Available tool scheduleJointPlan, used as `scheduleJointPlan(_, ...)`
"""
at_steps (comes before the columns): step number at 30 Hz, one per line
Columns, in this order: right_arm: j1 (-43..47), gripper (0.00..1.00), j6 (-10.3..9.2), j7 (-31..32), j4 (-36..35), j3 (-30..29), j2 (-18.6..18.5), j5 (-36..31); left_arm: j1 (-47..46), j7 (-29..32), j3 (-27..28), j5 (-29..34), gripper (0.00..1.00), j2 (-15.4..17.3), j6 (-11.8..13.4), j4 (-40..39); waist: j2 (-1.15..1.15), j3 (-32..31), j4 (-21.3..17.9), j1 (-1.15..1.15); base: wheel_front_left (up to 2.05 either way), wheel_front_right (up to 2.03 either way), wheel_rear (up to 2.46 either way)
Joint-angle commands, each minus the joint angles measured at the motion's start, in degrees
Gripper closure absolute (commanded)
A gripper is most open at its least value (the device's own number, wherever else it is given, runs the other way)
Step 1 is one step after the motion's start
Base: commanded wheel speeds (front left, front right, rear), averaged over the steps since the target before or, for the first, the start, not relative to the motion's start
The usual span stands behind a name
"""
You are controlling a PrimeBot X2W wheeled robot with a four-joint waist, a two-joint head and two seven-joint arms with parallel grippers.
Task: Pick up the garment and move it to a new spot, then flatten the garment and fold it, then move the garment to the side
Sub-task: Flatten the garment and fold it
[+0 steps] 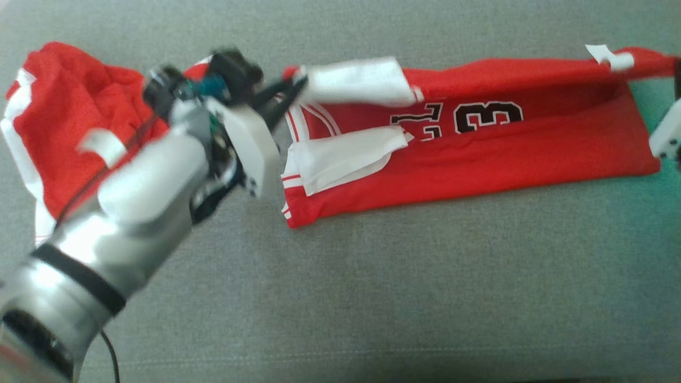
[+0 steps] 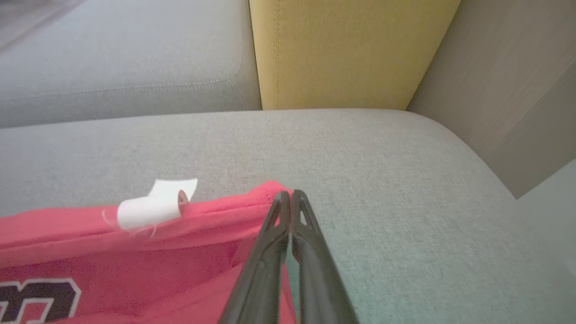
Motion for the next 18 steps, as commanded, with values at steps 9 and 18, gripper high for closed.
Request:
scheduleJointPlan(9,6.05,1.0,-0.04,8.66,-5.49,9.35,-6.47,3.88,6.27,6.35,-2.05,-0.33,1.0,5.92,4.07,-14.14,0.0,-2.55,0.42,0.0,0.0,0.0,0.0)
scheduleJointPlan(18,10.07,1.0,-0.04,14.73,-10.06,15.28,-9.54,7.84,9.09,9.65,-2.65,-1.79,1.0,7.72,5.7,-19.38,0.0,-3.5,-0.06,0.0,0.0,0.0,0.0)
